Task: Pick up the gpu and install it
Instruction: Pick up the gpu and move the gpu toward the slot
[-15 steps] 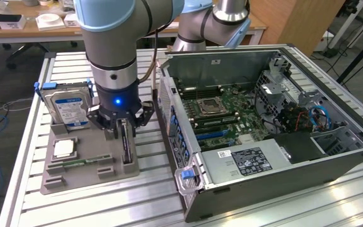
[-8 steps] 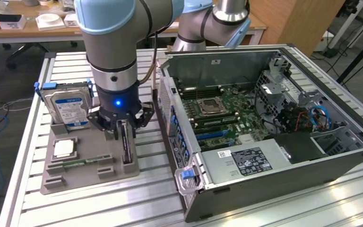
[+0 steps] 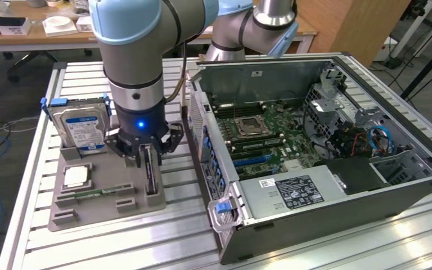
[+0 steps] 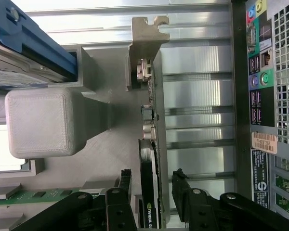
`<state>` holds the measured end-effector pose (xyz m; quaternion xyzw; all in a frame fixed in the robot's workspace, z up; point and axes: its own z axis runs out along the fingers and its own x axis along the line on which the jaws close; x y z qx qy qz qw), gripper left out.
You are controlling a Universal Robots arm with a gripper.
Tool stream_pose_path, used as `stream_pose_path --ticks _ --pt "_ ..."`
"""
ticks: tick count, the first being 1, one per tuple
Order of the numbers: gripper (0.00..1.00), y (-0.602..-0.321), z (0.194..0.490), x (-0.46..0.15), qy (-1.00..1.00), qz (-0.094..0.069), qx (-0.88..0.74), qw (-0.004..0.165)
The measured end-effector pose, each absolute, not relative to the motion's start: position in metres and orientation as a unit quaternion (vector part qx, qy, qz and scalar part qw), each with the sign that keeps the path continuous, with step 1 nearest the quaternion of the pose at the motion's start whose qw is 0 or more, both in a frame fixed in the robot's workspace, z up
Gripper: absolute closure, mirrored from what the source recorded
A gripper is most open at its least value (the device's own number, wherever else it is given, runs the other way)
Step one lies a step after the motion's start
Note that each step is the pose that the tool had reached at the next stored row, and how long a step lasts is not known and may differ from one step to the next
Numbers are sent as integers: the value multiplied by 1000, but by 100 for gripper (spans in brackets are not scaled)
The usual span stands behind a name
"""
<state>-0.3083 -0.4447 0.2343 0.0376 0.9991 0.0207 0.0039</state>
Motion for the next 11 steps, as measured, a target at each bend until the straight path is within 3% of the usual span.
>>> stream_pose_path --ticks 11 --pt "53 -445 233 -308 999 21 38 4"
